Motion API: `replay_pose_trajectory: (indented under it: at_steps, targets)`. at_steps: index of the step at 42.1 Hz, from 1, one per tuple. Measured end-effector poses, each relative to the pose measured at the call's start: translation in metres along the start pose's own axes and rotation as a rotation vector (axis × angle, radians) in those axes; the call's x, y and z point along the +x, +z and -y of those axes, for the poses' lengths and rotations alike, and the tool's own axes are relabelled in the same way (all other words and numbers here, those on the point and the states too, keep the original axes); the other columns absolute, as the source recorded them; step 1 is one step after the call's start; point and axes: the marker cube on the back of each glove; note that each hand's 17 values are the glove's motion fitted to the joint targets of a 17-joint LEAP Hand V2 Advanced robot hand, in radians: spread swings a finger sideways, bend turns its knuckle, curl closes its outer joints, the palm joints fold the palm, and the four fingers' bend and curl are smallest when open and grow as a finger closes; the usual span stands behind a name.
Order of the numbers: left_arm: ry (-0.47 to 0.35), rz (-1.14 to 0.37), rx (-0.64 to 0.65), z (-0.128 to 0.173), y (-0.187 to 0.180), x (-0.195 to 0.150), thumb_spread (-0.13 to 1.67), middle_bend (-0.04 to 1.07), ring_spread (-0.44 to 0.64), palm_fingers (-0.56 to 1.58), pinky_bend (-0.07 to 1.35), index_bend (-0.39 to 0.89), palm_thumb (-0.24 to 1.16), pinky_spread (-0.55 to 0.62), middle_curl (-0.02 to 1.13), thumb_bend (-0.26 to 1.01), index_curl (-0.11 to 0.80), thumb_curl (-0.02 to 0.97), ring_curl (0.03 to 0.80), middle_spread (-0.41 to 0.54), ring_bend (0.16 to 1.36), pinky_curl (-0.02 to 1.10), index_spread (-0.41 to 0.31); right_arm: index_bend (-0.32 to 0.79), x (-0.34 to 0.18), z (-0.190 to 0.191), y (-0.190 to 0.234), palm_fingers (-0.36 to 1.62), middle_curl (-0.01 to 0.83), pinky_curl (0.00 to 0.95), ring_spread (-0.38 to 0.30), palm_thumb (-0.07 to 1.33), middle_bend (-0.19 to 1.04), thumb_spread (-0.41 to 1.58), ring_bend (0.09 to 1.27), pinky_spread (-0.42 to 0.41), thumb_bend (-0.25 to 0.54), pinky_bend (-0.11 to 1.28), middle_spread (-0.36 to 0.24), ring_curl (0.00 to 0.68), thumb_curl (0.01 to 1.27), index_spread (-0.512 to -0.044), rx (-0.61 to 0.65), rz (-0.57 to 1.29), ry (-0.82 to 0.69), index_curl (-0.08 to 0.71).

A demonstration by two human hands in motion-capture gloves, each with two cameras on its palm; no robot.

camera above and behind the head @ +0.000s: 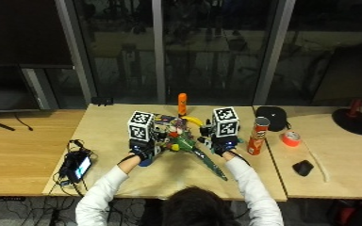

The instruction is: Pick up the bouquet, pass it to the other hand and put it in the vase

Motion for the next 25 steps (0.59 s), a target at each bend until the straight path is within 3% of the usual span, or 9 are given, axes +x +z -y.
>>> replay_pose_trajectory:
  at_steps: [4, 9, 17, 25]
  targets:
    - [0.003, -0.003, 0.0, -0.001, -0.001, -0.001, 0.63, 0.2, 0.22, 0.36, 0.29, 0.16, 0.35, 0.23, 0.1, 0.2, 0.085, 0.102, 0.121, 0.18, 0.45, 0.1, 0.027, 0.07, -0.001, -0.001, -0.003, 0.35, 0.082, 0.167, 0.071, 0.25, 0.2, 0.65, 0.44, 0.163, 0.151, 0.51, 0.016, 0.129, 0.05, -0.25, -0.007, -0.008, 0.004, 0.038]
    - [0.002, -0.005, 0.001, -0.003, -0.003, -0.002, 0.84, 0.19, 0.29, 0.34, 0.29, 0.16, 0.37, 0.29, 0.14, 0.19, 0.131, 0.14, 0.162, 0.229, 0.48, 0.15, 0.035, 0.09, -0.003, -0.003, -0.008, 0.31, 0.132, 0.221, 0.089, 0.26, 0.21, 0.89, 0.47, 0.206, 0.146, 0.55, 0.02, 0.177, 0.08, -0.311, -0.005, -0.024, 0.005, 0.063]
    - [-0.006, -0.011, 0.015, -0.01, -0.005, -0.009, 1.0, 0.19, 0.35, 0.31, 0.29, 0.16, 0.39, 0.34, 0.19, 0.14, 0.184, 0.188, 0.19, 0.265, 0.5, 0.19, 0.041, 0.1, -0.009, -0.004, -0.014, 0.29, 0.189, 0.262, 0.103, 0.27, 0.22, 1.09, 0.51, 0.234, 0.119, 0.57, 0.023, 0.213, 0.11, -0.352, -0.017, -0.019, -0.006, 0.084]
    - [-0.008, -0.023, 0.015, -0.015, -0.002, -0.013, 1.07, 0.19, 0.37, 0.29, 0.29, 0.16, 0.41, 0.36, 0.23, 0.09, 0.223, 0.224, 0.209, 0.279, 0.51, 0.23, 0.043, 0.08, 0.004, 0.01, -0.023, 0.32, 0.237, 0.288, 0.1, 0.28, 0.25, 1.18, 0.57, 0.234, 0.089, 0.59, 0.029, 0.249, 0.14, -0.359, -0.117, 0.121, 0.041, 0.09]
